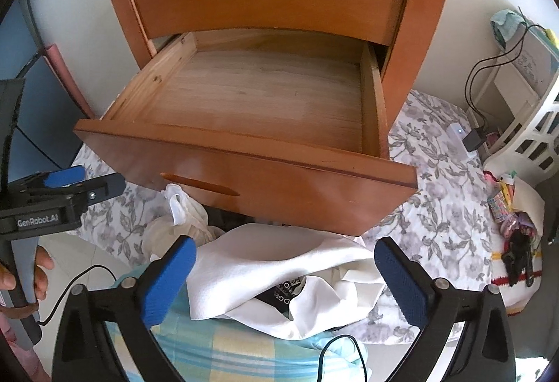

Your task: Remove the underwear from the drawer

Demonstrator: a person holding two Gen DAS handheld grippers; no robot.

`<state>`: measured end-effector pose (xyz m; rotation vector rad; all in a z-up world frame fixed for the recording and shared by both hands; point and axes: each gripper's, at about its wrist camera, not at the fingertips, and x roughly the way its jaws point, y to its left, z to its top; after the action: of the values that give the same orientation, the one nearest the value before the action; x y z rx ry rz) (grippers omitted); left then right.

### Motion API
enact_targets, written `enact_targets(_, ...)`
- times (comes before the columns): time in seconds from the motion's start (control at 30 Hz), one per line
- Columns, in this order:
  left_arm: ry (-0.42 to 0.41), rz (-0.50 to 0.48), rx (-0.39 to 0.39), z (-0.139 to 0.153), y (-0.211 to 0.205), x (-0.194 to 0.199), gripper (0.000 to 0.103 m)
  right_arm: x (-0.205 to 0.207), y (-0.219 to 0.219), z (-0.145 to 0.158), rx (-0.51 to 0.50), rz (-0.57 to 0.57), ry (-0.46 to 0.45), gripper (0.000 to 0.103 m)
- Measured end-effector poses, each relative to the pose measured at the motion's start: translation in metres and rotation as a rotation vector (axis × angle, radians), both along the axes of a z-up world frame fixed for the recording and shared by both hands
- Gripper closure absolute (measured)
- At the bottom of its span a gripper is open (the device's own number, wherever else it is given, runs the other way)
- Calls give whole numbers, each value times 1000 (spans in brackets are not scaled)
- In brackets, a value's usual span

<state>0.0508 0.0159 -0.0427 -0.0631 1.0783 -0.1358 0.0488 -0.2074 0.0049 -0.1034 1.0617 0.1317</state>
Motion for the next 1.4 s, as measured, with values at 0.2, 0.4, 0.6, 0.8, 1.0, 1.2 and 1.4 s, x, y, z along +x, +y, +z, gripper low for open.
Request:
enact_targets(0.2,-43,12,54,10,0,-9,1,-6,-4,6,13,-23,-23,0)
enact_targets(0.4,-154,29,113,29,-2,-28,1,-17,-6,15,31,-38,-63,0)
enact_targets(0.6,-206,8,94,39,-7,-44,1,-33,-7,24,48,-60,-110,0)
enact_targets(0.8,-240,7,105,46,-8,-62,1,-54,-4,36,37,-63,-162,0)
enact_targets(1.0,-267,5,107,54,-7,-83,1,-73,-2,43,46,-71,-184,0)
enact_targets(1.2,-286,-7,68,59,-4,-103,1,-91,3,48,45,-79,-205,0)
enact_targets(1.4,-300,25,115,54,0,-125,1,-107,7,50,36,-89,-219,0)
